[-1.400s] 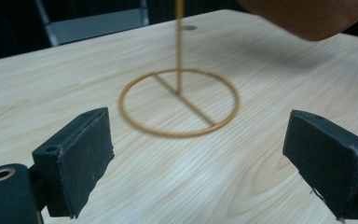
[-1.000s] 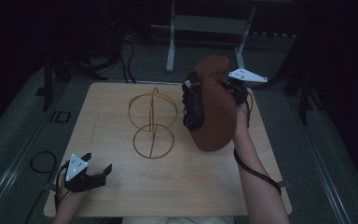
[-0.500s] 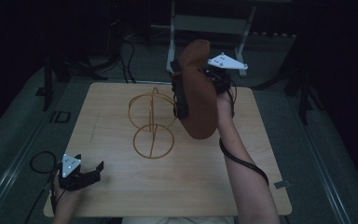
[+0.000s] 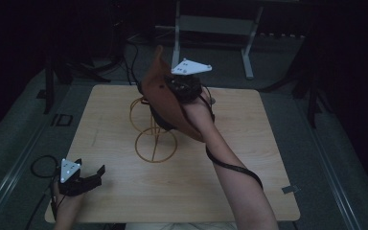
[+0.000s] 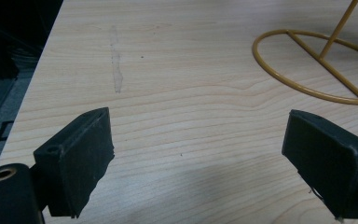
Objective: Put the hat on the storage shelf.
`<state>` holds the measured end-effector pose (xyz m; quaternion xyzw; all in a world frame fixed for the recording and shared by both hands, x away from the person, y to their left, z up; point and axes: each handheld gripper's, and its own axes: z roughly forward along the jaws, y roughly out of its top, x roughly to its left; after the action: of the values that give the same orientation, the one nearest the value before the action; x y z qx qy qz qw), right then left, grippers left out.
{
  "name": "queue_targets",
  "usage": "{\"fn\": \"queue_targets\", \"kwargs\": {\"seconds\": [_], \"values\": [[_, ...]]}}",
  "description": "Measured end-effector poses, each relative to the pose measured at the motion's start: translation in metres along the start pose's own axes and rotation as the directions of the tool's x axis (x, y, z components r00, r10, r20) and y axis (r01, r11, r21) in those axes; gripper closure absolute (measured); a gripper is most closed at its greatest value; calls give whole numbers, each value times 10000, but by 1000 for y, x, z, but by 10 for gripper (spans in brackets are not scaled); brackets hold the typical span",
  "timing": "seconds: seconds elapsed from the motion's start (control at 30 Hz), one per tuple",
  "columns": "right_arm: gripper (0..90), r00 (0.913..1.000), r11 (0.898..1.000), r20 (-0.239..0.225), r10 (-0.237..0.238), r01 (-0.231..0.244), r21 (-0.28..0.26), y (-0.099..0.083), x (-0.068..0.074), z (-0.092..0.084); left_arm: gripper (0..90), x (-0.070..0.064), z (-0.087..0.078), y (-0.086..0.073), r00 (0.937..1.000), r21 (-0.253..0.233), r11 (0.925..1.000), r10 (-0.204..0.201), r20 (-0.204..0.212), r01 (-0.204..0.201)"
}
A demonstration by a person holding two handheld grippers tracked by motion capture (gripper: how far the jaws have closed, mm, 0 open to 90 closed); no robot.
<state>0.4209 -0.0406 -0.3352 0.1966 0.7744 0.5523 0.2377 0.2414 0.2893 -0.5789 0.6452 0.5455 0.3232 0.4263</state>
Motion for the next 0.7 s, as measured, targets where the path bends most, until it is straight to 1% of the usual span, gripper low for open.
{"fn": "queue_targets", "kwargs": {"seconds": [0.07,0.1,0.17,0.2,0.23,0.3,0.33,0.37,0.4,0.43,0.5,0.53,0.57,0.63,0.7], "values": [[588,9982,9993,-456,379,-379,2,-2,2,4,94,0,0,0,10000,-51,10000,-49,70,49],[512,9953,9983,-772,588,-591,-15,-2,3,6,94,0,0,0,10000,-41,10000,-49,82,49],[430,9889,9960,-1189,890,-876,170,-3,5,10,94,0,0,0,9999,-45,10000,-52,87,52],[396,9872,9958,-1315,903,-879,241,-3,6,11,94,0,0,0,9999,-36,10000,-48,98,48],[385,9870,9962,-1368,845,-806,336,-4,8,12,94,0,0,-1,10000,-24,10000,-34,80,34],[375,9893,9961,-1278,703,-629,617,-6,11,15,94,0,0,-1,9999,-33,10000,-32,136,32],[370,9896,9962,-1272,667,-590,633,-7,11,16,94,-1,0,-1,10000,-11,10000,5,88,-5],[350,9891,9954,-1292,704,-612,741,-9,11,16,94,-1,0,-1,9999,-30,10000,-13,121,13],[343,9905,9958,-1218,636,-550,728,-10,11,16,94,-1,0,-1,9999,-46,10000,-26,151,27],[343,9901,9958,-1215,703,-624,677,-11,11,15,94,-1,0,-1,9999,-17,10000,12,105,-12],[327,9885,9952,-1273,818,-741,635,-13,10,14,94,-1,0,-2,9999,-17,10000,-14,145,14],[321,9889,9951,-1239,818,-741,652,-14,9,13,94,-1,1,-2,9999,0,10000,-13,112,13],[314,9876,9944,-1298,885,-800,694,-15,9,13,94,-1,1,-2,9999,-6,10000,2,114,-1],[297,9889,9944,-1235,831,-742,748,-16,8,11,94,-1,1,-2,9999,7,10000,-8,114,8],[290,9871,9938,-1320,905,-809,763,-18,7,9,94,-1,1,-2,9999,-24,10000,-9,135,10]]}}
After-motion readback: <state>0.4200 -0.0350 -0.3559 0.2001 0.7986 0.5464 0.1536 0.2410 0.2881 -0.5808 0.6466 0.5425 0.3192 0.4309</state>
